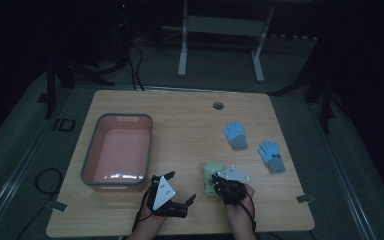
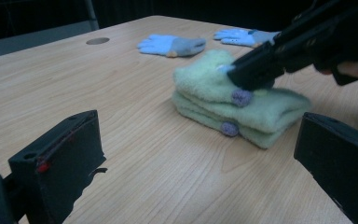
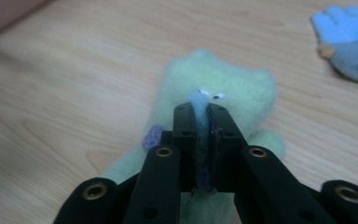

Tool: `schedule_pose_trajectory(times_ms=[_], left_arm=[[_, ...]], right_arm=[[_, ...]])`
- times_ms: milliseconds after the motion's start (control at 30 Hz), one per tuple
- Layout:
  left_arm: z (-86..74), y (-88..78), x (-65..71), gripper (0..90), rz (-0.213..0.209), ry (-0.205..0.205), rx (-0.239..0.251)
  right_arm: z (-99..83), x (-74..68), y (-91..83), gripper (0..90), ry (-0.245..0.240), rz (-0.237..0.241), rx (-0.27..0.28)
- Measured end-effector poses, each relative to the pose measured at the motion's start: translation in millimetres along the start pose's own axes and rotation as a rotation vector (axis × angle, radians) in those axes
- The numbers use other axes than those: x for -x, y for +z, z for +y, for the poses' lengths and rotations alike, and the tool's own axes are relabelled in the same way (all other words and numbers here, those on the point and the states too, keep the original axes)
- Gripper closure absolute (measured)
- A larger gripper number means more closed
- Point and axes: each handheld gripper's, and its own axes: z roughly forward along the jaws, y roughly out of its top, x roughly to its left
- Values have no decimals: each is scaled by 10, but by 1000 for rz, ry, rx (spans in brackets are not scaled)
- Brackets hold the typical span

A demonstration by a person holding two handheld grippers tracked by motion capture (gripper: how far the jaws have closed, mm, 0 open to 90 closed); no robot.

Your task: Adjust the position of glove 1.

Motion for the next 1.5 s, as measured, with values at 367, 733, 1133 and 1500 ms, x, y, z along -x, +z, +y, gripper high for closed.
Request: schedule_pose_trajectory(times_ms=[367,733,1133,1500], left_arm=[[2,4,2,13,-3,2,-3],[5,14,18,13,-29,19,12],[110,-3,-6,12,-39,64,-77],[263,-18,44,12,-231,6,-144]], right_arm=[[-34,92,56,776,-26,66,-32],[150,269,-129,555,-42,172,11],[262,674,-74,268,47,272,41],[183,831,-71,160,-29,315,25]])
